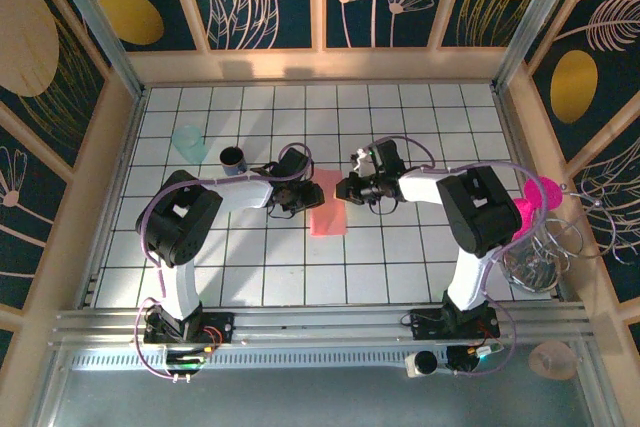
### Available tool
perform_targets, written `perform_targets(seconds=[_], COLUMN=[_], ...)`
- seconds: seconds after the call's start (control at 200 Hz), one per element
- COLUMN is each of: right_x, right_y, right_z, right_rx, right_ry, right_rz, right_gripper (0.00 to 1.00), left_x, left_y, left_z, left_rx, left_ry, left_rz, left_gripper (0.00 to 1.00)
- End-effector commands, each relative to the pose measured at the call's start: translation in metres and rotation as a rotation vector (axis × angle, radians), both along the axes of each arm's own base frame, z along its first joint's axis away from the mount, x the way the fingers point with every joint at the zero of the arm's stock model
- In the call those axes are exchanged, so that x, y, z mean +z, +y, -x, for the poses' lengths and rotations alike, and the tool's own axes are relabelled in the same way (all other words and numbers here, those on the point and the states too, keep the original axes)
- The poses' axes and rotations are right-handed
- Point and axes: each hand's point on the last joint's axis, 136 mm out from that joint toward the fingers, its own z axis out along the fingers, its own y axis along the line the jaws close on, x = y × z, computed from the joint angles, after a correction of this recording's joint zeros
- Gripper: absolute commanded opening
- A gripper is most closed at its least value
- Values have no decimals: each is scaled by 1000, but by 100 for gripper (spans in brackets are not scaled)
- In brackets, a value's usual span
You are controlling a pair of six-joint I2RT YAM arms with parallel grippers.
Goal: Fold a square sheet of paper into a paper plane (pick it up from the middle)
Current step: Hold the square sheet of paper at the center of the table.
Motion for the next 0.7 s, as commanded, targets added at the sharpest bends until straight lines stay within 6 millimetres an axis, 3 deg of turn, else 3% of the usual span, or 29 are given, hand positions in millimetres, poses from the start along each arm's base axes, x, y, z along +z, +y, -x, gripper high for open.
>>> perform_targets(seconds=[0.0,0.24,0.451,0.591,0.696], right_x=[-5,-20,-51,-75,-86], right_y=[5,0,-21,-37,-45], right_z=[2,5,15,26,34], right_rx=[16,4,-25,-42,-50], right_ry=[29,59,118,169,199], right_rz=[2,46,177,274,313], right_gripper=[10,8,6,5,4], left_x=[-155,-155,-150,-130,-100], left_y=[81,81,81,73,59], left_z=[87,87,85,71,50], left_rx=[-10,-10,-6,3,16], left_ry=[300,302,286,233,152], left_rz=[-366,-365,-361,-336,-289], left_gripper=[41,41,41,41,41])
